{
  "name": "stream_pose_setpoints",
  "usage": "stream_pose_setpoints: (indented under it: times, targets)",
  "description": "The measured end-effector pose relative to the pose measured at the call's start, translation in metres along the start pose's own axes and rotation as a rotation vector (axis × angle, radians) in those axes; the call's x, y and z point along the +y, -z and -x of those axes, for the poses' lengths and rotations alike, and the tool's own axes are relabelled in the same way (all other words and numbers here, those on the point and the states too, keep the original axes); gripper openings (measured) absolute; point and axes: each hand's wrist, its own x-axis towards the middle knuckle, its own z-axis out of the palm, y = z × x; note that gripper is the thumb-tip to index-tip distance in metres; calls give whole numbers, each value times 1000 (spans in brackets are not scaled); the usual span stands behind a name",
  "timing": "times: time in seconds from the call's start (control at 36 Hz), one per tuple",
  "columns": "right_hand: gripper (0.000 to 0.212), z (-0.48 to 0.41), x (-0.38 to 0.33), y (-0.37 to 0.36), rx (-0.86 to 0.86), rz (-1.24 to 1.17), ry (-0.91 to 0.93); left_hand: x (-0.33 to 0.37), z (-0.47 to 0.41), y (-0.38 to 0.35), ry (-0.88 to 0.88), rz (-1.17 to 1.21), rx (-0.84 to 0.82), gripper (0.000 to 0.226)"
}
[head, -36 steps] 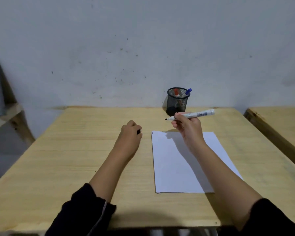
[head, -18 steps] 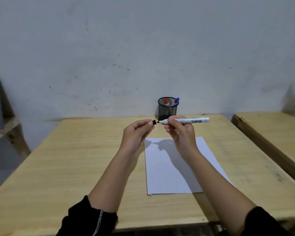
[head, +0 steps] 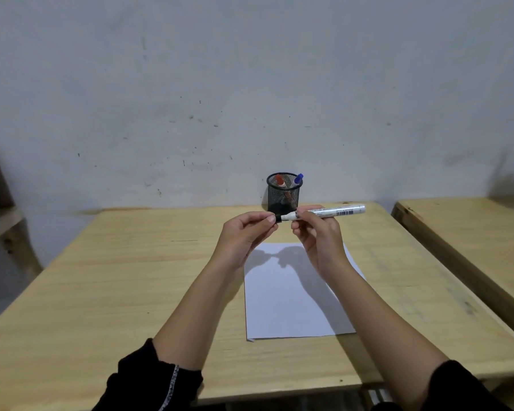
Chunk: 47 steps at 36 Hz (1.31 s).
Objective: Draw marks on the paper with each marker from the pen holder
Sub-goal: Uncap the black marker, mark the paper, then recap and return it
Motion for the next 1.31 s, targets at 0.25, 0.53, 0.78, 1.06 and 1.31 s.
stream_pose_setpoints:
  times: [0.25,0.53,0.78,1.06,1.31]
  targets:
    - [19,2,2,3,-67,7,11,1,-1,0,-15,-57,-17,11]
    - [15,7,5,7,-136,38,53,2,4,-3,-102,-230,-48,8]
    - [9,1,-2,7,-189,59,64,16,0,0,-130,-284,-71,16]
    - [19,-3,-13,25,-161,81,28,23,-10,8,-184,-107,78,12]
    - [24,-32,-20,21,-246,665,86,43,-48,-21,-332,-364,80,11]
